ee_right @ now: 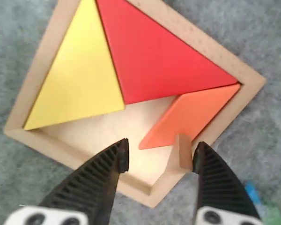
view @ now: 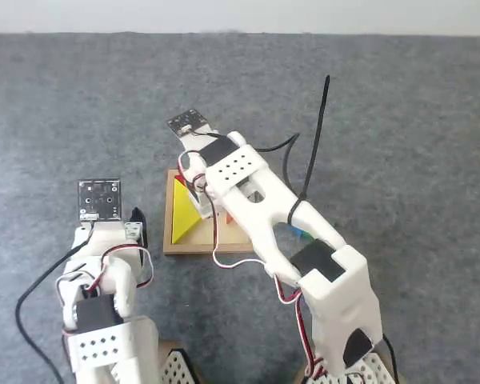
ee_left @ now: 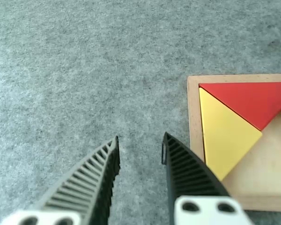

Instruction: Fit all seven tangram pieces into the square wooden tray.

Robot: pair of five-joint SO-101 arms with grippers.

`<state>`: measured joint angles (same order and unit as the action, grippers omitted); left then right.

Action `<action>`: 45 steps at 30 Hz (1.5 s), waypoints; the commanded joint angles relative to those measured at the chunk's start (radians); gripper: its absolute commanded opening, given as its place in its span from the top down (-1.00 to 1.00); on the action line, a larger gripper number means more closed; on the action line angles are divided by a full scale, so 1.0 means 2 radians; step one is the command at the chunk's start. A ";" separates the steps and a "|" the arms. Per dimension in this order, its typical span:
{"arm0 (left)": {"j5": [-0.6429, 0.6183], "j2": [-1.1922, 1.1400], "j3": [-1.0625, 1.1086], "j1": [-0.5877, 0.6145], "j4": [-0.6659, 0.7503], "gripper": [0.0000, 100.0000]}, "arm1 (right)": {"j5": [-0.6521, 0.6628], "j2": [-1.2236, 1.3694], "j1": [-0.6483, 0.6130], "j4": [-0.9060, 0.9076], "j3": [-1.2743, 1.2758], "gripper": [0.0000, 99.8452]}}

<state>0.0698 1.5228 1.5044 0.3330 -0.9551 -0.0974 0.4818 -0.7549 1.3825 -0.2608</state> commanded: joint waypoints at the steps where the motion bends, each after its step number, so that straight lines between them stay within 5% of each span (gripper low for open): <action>1: 0.005 0.011 -0.004 -0.001 -0.002 0.70 | -0.030 -0.003 -0.014 0.026 -0.035 0.55; 11: 0.002 0.011 -0.007 0.002 -0.002 0.70 | -0.088 -0.013 -0.033 0.034 -0.043 0.55; 17: 0.002 0.011 -0.006 -0.012 -0.001 0.70 | -0.072 -0.075 0.087 0.137 -0.071 0.63; 21: 0.003 0.011 -0.010 -0.104 0.015 0.70 | -0.050 -0.128 0.189 0.173 -0.044 0.97; 27: 0.001 0.005 -0.027 -0.269 0.034 0.69 | -0.035 -0.162 0.216 0.056 0.136 0.94; 30: -0.015 -0.020 -0.026 -0.304 0.052 0.64 | -0.035 -0.173 0.215 -0.016 0.207 0.94; 39: -0.058 -0.344 -0.144 -0.325 0.189 0.65 | -0.063 -0.194 0.244 -0.038 0.221 0.94; 45: -0.053 -0.567 -0.248 -0.329 0.189 0.73 | -0.063 -0.185 0.263 -0.038 0.222 0.94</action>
<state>-0.0315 0.5808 1.1316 -0.3253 -0.5915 -0.2125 0.1550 -0.2424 1.3180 0.1887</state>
